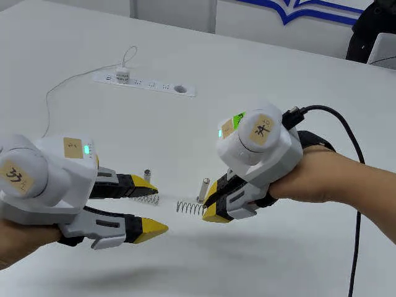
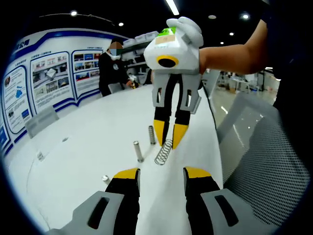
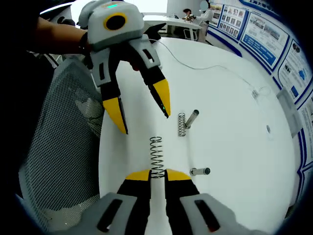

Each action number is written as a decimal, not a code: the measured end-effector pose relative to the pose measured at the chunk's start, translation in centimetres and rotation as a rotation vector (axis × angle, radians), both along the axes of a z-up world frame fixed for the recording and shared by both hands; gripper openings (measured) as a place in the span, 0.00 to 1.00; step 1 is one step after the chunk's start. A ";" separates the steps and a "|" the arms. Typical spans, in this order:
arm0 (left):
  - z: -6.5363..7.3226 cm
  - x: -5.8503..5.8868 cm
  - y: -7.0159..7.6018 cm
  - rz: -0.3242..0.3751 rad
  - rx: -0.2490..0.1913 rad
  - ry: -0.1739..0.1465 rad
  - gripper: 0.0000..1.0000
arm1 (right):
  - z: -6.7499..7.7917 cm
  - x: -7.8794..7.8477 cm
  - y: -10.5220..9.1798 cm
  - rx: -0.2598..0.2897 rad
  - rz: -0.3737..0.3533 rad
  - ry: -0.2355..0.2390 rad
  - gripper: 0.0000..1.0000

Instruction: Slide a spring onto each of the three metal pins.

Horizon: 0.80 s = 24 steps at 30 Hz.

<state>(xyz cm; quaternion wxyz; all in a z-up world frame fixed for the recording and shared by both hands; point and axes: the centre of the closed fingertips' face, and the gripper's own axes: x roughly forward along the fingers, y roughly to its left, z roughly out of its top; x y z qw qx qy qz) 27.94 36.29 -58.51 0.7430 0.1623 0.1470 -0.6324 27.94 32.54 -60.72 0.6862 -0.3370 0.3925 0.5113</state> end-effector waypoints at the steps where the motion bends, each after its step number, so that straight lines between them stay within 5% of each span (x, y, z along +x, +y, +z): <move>1: 0.0 0.0 -0.1 -0.005 0.000 -0.002 0.37 | 0.2 -0.1 0.3 0.002 0.010 -0.005 0.11; 24: 0.3 -1.3 -1.2 -0.086 0.010 -0.036 0.18 | 1.4 -1.3 1.8 -0.023 0.096 -0.028 0.12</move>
